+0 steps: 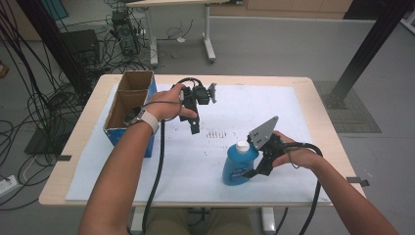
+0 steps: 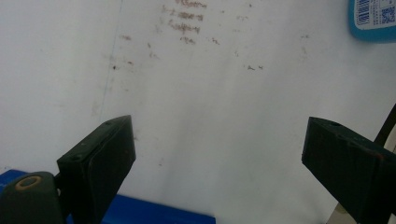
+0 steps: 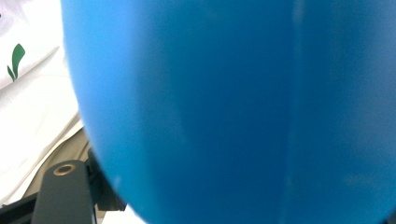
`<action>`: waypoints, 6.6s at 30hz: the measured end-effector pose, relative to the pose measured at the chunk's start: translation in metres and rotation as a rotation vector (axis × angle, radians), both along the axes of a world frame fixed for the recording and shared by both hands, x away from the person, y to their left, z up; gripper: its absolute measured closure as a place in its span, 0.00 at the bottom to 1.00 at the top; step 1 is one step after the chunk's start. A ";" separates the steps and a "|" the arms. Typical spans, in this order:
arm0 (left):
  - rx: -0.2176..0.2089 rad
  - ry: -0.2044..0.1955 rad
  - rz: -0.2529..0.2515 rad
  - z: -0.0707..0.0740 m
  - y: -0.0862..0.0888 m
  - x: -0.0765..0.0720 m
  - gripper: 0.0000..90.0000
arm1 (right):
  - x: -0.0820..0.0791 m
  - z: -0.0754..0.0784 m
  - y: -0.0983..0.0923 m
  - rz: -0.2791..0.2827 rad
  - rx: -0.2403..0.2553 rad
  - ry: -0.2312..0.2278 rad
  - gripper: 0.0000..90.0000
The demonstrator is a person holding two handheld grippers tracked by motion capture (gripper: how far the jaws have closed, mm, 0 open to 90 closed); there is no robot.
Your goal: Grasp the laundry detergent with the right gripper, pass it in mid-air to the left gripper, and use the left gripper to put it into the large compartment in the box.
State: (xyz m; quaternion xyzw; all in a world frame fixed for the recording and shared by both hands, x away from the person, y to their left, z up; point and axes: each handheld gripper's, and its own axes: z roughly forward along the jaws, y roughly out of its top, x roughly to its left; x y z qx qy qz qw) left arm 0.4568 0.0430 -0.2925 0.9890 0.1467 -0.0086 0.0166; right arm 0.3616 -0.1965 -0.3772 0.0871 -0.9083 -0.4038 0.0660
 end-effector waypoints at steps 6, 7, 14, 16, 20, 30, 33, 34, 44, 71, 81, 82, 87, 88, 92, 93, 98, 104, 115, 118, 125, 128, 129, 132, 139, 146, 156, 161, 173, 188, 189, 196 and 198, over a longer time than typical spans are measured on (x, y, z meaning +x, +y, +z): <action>0.005 0.001 -0.004 -0.001 -0.001 0.001 0.11 | 0.000 -0.002 0.000 0.002 0.014 0.003 0.25; 0.005 0.001 -0.004 -0.001 -0.001 0.001 0.11 | 0.000 -0.002 0.000 0.002 0.014 0.003 0.25; 0.006 0.005 -0.002 -0.002 0.000 0.000 0.11 | 0.000 -0.004 0.002 0.002 0.025 0.003 0.27; 0.006 0.005 -0.002 -0.002 0.000 0.000 0.11 | 0.001 -0.004 0.002 -0.001 0.027 0.003 0.27; 0.005 0.005 -0.001 -0.002 0.001 0.000 0.11 | 0.001 -0.004 0.002 -0.003 0.034 0.007 0.27; 0.003 0.006 -0.002 -0.003 0.000 0.001 0.11 | 0.002 -0.008 0.002 -0.002 0.041 0.012 0.27; 0.004 0.006 -0.003 -0.003 -0.001 0.001 0.11 | 0.001 -0.008 0.002 -0.004 0.044 0.016 0.28; 0.004 0.007 -0.003 -0.003 -0.001 0.000 0.11 | 0.001 -0.008 0.002 -0.002 0.048 0.014 0.28; 0.004 0.005 0.000 -0.003 0.000 0.000 0.11 | 0.001 -0.010 0.002 -0.001 0.056 0.019 0.30; 0.003 0.008 0.002 -0.004 0.000 0.001 0.11 | 0.002 -0.015 0.004 0.000 0.076 0.018 0.35; 0.005 0.008 0.001 -0.005 0.000 0.001 0.11 | 0.002 -0.016 0.004 0.003 0.089 0.020 0.38; 0.008 0.011 -0.001 -0.005 -0.001 0.001 0.11 | 0.002 -0.016 0.004 0.005 0.091 0.021 0.39; 0.004 0.009 0.000 -0.006 -0.001 0.001 0.11 | 0.001 -0.016 0.004 0.012 0.092 0.019 0.42; 0.004 0.009 0.000 -0.006 -0.001 0.001 0.11 | 0.001 -0.016 0.004 0.012 0.092 0.019 0.42; 0.006 0.011 -0.001 -0.006 -0.002 0.001 0.11 | 0.001 -0.016 0.004 0.014 0.091 0.021 0.44; 0.006 0.011 -0.002 -0.006 -0.002 0.001 0.11 | 0.001 -0.016 0.004 0.014 0.091 0.021 0.44; 0.006 0.011 -0.003 -0.006 -0.002 0.001 0.11 | 0.000 -0.016 0.004 0.022 0.092 0.013 0.46; 0.003 0.007 0.000 -0.006 -0.002 0.000 0.11 | 0.000 -0.016 0.003 0.025 0.094 0.011 0.46; 0.003 0.009 -0.001 -0.005 -0.001 0.000 0.11 | 0.000 -0.016 0.004 0.035 0.095 0.002 0.47; 0.004 0.008 -0.001 -0.005 -0.001 0.000 0.11 | 0.000 -0.016 0.004 0.037 0.094 0.001 0.47; 0.006 0.009 -0.003 -0.005 -0.002 -0.001 0.11 | 0.001 -0.016 0.004 0.042 0.095 0.003 0.47; 0.005 0.008 -0.001 -0.005 -0.001 -0.001 0.11 | 0.001 -0.016 0.004 0.043 0.093 -0.001 0.47; 0.004 0.008 -0.001 -0.005 -0.001 -0.001 0.11 | 0.001 -0.016 0.004 0.040 0.092 0.002 0.47; 0.003 0.007 -0.001 -0.005 -0.001 -0.001 0.11 | 0.001 -0.015 0.004 0.038 0.090 -0.001 0.48; 0.006 0.008 -0.004 -0.005 -0.001 -0.001 0.11 | 0.001 -0.015 0.004 0.036 0.090 -0.001 0.48; 0.005 0.006 -0.001 -0.004 0.000 -0.001 0.11 | 0.001 -0.015 0.004 0.035 0.090 0.002 0.48; 0.007 0.003 0.001 -0.003 0.000 -0.002 0.11 | 0.001 -0.016 0.004 0.032 0.092 0.002 0.48; 0.006 -0.001 0.005 -0.003 0.001 -0.002 0.11 | 0.001 -0.016 0.004 0.028 0.093 0.005 0.49; 0.008 0.000 0.004 -0.002 0.001 -0.002 0.11 | -0.001 -0.016 0.004 0.027 0.093 -0.006 0.49; 0.005 -0.004 0.010 -0.001 0.003 -0.002 0.11 | 0.001 -0.016 0.004 0.029 0.094 0.002 0.48; 0.005 -0.004 0.010 -0.001 0.003 -0.002 0.11 | 0.001 -0.016 0.004 0.027 0.092 0.003 0.48; 0.004 -0.006 0.012 -0.001 0.003 -0.002 0.11 | 0.001 -0.016 0.004 0.026 0.091 0.005 0.48; 0.001 -0.007 0.011 -0.002 0.003 -0.003 0.11 | 0.000 -0.016 0.004 0.027 0.089 0.004 0.48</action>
